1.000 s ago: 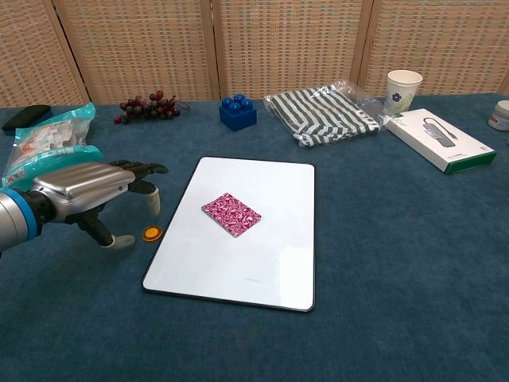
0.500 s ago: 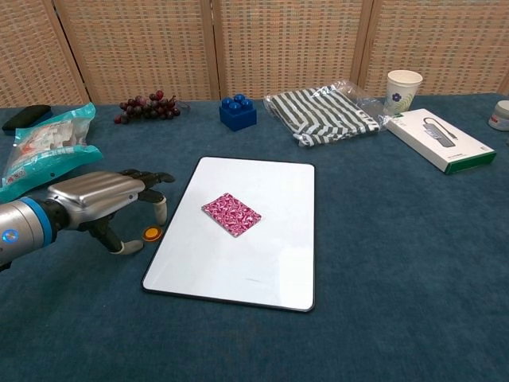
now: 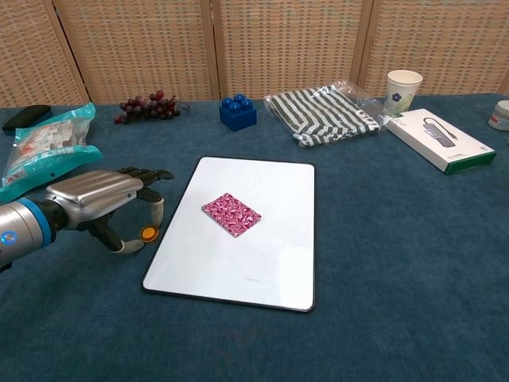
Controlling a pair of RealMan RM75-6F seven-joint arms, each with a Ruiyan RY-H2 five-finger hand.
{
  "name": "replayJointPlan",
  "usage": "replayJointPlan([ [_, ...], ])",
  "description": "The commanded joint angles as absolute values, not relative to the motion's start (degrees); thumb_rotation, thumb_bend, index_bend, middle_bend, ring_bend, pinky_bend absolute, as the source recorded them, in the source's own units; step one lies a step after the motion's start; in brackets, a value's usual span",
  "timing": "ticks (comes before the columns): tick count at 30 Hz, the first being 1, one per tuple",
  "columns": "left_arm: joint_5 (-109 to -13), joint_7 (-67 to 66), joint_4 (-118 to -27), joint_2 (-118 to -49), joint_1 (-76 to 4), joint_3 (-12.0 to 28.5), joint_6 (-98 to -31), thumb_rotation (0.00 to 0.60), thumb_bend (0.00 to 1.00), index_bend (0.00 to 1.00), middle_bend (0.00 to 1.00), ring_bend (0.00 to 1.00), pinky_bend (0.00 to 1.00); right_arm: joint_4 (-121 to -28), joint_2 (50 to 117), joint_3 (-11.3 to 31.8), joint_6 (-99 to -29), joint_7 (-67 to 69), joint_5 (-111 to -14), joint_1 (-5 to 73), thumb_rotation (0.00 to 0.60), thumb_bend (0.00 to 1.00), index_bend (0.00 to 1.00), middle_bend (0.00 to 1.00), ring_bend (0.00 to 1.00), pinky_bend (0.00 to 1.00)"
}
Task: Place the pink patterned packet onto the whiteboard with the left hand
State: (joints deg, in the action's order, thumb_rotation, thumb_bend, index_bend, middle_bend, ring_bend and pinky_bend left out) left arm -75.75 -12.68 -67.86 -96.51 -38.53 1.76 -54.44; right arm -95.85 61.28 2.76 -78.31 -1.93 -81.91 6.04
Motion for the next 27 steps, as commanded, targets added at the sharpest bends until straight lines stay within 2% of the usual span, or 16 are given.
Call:
replayJointPlan([
  [1,-76.0,-12.5,-68.6,-95.8,-38.5,2.2,-54.9,0.6,0.33,0.61,0.0,0.0,0.0,-95.9,61.3,2.7,-78.3,-2.0,-81.9,6.0,0.6,0.0,0.0,0.0,0.0,0.0],
  [11,-74.6,-13.2,-73.1,-93.0,-40.9,6.8,-54.5,0.6,0.33,0.61,0.0,0.0,0.0,-96.0,61.2,2.7,-78.2,-2.1,-82.0,6.1,0.6,0.0,0.0,0.0,0.0,0.0],
  [14,-72.6,-14.2,-73.5,-94.5,-44.1,9.7,-51.4,0.6,0.32,0.61,0.0,0.0,0.0,-96.0,61.2,2.7,-78.0,-2.1,-81.7,6.2,0.6,0.0,0.0,0.0,0.0,0.0],
  [18,-70.7,-17.8,-72.1,-96.8,-46.7,11.2,-49.7,0.6,0.32,0.61,0.0,0.0,0.0,-96.1,61.1,2.8,-77.7,-1.9,-81.4,6.2,0.6,0.0,0.0,0.0,0.0,0.0],
  [27,-64.8,-26.2,-68.9,-102.1,-50.3,12.0,-47.2,0.6,0.31,0.61,0.0,0.0,0.0,-96.1,61.0,2.8,-77.6,-1.2,-81.3,6.2,0.6,0.0,0.0,0.0,0.0,0.0],
])
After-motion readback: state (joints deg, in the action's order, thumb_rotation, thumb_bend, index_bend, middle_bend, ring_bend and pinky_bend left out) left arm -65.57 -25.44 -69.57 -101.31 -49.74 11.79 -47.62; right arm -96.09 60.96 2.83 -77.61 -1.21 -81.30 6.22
